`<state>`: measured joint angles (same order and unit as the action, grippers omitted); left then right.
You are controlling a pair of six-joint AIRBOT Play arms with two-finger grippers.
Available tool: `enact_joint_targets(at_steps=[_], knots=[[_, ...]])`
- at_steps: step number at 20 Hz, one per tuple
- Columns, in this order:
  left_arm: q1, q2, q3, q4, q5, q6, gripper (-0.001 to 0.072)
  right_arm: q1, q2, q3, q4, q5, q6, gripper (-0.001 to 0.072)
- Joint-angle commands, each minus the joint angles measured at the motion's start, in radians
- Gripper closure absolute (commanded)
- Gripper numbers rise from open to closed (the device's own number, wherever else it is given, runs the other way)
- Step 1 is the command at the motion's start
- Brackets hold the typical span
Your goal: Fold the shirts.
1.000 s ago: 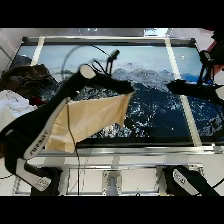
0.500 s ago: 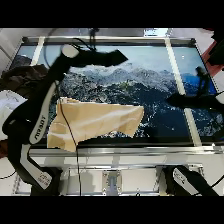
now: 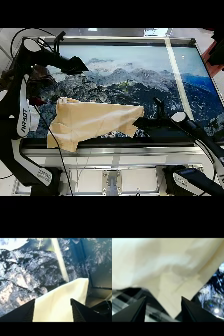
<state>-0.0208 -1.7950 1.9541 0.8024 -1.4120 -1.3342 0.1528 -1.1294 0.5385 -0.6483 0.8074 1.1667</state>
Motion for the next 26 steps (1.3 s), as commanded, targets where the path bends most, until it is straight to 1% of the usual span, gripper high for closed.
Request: enact_joint_targets(at_steps=[1,3,6,7,8,9,10,12,14,16,18,20,22,24,26], knots=[[0.019,0.001,-0.006,0.029,0.001,-0.001,0.0231,0.052,-0.144,0.001,0.138,-0.134,-0.056,0.0210],[0.019,0.001,-0.006,0.036,0.001,0.010,0.0231,0.052,-0.201,0.026,0.139,-0.132,-0.065,0.0210],[0.019,0.001,-0.006,0.037,0.002,0.026,0.0231,0.052,-0.219,0.050,0.140,-0.144,-0.065,0.0213],[0.019,0.001,-0.006,0.039,0.005,0.026,0.0231,0.052,-0.219,0.059,0.143,-0.145,-0.066,0.0277],[0.019,0.001,-0.006,0.045,0.008,0.026,0.0231,0.052,-0.219,0.071,0.145,-0.144,-0.073,0.0420],[0.019,0.001,-0.006,0.057,0.008,0.026,0.0231,0.052,-0.219,0.084,0.156,-0.140,-0.097,0.0621],[0.019,0.001,-0.006,0.074,0.006,0.025,0.0231,0.052,-0.219,0.097,0.168,-0.138,-0.120,0.0680],[0.019,0.001,-0.006,0.130,-0.004,0.018,0.0231,0.048,-0.217,0.135,0.167,-0.128,-0.156,0.0679],[0.019,0.001,-0.006,0.197,-0.014,0.005,0.0231,0.019,-0.206,0.198,0.126,-0.083,-0.170,0.0679],[0.021,0.001,-0.006,0.259,-0.018,-0.005,0.0231,-0.048,-0.176,0.267,0.056,-0.031,-0.168,0.0680],[0.021,0.001,-0.008,0.306,-0.021,-0.008,0.0231,-0.145,-0.138,0.327,0.024,0.008,-0.161,0.0680],[0.021,0.001,-0.008,0.325,-0.023,-0.025,0.0231,-0.256,-0.097,0.370,0.024,0.046,-0.161,0.0681],[0.020,0.000,-0.030,0.320,-0.022,-0.066,0.0231,-0.354,-0.073,0.409,0.024,0.115,-0.161,0.0681],[0.016,-0.004,-0.088,0.304,-0.022,-0.109,0.0230,-0.407,-0.068,0.423,0.025,0.167,-0.161,0.0681],[0.006,-0.015,-0.170,0.286,-0.022,-0.126,0.0227,-0.411,-0.068,0.423,0.008,0.182,-0.161,0.0680]])
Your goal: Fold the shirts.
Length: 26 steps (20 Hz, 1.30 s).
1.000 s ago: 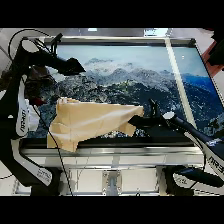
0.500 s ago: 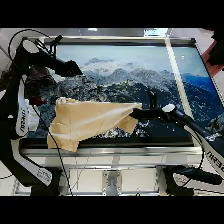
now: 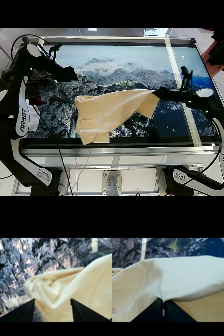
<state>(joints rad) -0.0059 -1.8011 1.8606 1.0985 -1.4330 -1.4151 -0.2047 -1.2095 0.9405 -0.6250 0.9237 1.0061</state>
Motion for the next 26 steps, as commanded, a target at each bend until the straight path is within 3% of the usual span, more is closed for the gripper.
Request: enact_joint_targets(at_steps=[1,8,10,11,12,19,26], knots=[[-0.016,-0.018,-0.116,-0.018,0.000,-0.050,0.0227,-0.048,0.013,0.021,-0.018,0.065,-0.001,0.0680],[-0.052,-0.065,-0.235,-0.142,0.208,-0.060,0.0232,-0.039,0.013,0.021,-0.011,0.066,-0.001,0.0680],[-0.061,-0.069,-0.235,-0.106,0.232,-0.065,0.0296,-0.039,0.013,0.021,-0.011,0.067,-0.001,0.0680],[-0.063,-0.071,-0.235,-0.078,0.235,-0.068,0.0351,-0.039,0.013,0.021,-0.010,0.067,-0.001,0.0680],[-0.063,-0.071,-0.235,-0.056,0.235,-0.072,0.0358,-0.039,0.013,0.021,-0.011,0.067,0.000,0.0680],[-0.056,-0.071,-0.163,-0.047,0.240,-0.071,0.0341,-0.039,0.013,0.021,-0.012,0.069,-0.001,0.0680],[-0.057,-0.087,-0.167,0.067,0.193,-0.109,0.0342,-0.039,0.013,0.021,-0.011,0.070,-0.001,0.0680]])
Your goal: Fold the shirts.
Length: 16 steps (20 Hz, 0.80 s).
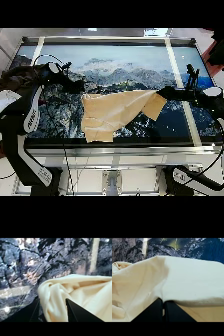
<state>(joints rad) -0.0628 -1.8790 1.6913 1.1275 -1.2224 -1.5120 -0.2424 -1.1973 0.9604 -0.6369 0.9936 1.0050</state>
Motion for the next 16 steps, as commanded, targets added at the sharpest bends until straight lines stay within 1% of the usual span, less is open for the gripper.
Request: enact_joint_targets(at_steps=[1,6,7,8,9,10,13,15,16], knots=[[0.000,-0.016,0.003,0.026,-0.021,-0.013,0.0342,-0.001,0.000,0.001,0.000,0.000,0.000,0.0679],[-0.001,-0.057,0.003,-0.099,-0.032,-0.002,0.0349,-0.001,0.000,0.001,0.000,0.000,0.000,0.0679],[-0.001,-0.059,0.003,-0.126,-0.032,0.010,0.0379,-0.001,0.000,0.001,0.000,-0.001,0.000,0.0680],[-0.001,-0.061,0.003,-0.152,-0.032,0.027,0.0492,-0.001,0.000,0.001,0.000,-0.001,0.000,0.0679],[-0.001,-0.061,0.003,-0.175,-0.032,0.046,0.0664,-0.001,0.000,0.001,0.001,-0.002,0.000,0.0679],[-0.001,-0.061,0.003,-0.211,-0.044,0.082,0.0695,-0.001,0.000,0.002,0.005,-0.005,0.000,0.0679],[0.002,-0.060,0.061,-0.390,-0.146,0.199,0.0696,-0.016,0.016,0.023,0.047,-0.015,-0.010,0.0680],[0.007,-0.039,0.182,-0.522,-0.211,0.232,0.0697,-0.044,0.058,0.098,0.045,0.013,-0.010,0.0681],[0.011,-0.009,0.249,-0.578,-0.222,0.237,0.0697,-0.062,0.091,0.145,0.045,0.045,-0.008,0.0681]])
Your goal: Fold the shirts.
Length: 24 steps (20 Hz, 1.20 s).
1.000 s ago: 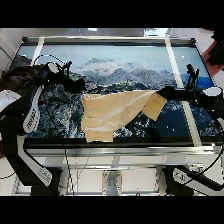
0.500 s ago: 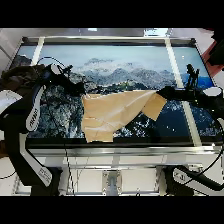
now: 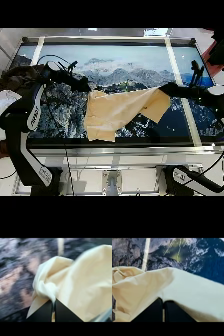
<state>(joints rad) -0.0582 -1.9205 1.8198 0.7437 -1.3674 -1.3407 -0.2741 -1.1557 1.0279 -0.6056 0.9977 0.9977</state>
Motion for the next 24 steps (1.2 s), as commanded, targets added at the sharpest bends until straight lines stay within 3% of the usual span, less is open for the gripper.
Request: enact_joint_targets(at_steps=[1,5,10,13,16,20,22,24], knots=[[0.009,0.073,0.177,-0.236,-0.082,0.079,0.0697,-0.052,0.094,0.132,0.010,0.087,-0.001,0.0681],[0.035,0.383,0.266,-0.225,-0.105,0.139,0.0697,-0.150,0.342,0.317,-0.090,0.185,0.056,0.0681],[0.058,0.812,0.264,0.071,-0.058,0.125,0.0697,-0.266,0.621,0.475,-0.282,0.174,0.076,0.0683],[0.058,0.962,0.249,0.131,0.035,0.092,0.0697,-0.272,0.665,0.549,-0.295,0.126,0.076,0.0683],[0.058,0.979,0.201,0.207,0.037,0.058,0.0697,-0.272,0.607,0.549,-0.203,0.087,0.076,0.0682],[0.057,0.889,-0.073,0.342,-0.010,-0.006,0.0698,-0.259,0.364,0.496,-0.003,0.343,0.077,0.0682],[0.053,0.795,-0.232,0.341,0.010,-0.006,0.0697,-0.193,0.233,0.383,-0.037,0.483,0.087,0.0681],[0.036,0.672,-0.356,0.358,0.088,-0.005,0.0697,-0.085,0.128,0.218,-0.179,0.478,0.106,0.0681]])
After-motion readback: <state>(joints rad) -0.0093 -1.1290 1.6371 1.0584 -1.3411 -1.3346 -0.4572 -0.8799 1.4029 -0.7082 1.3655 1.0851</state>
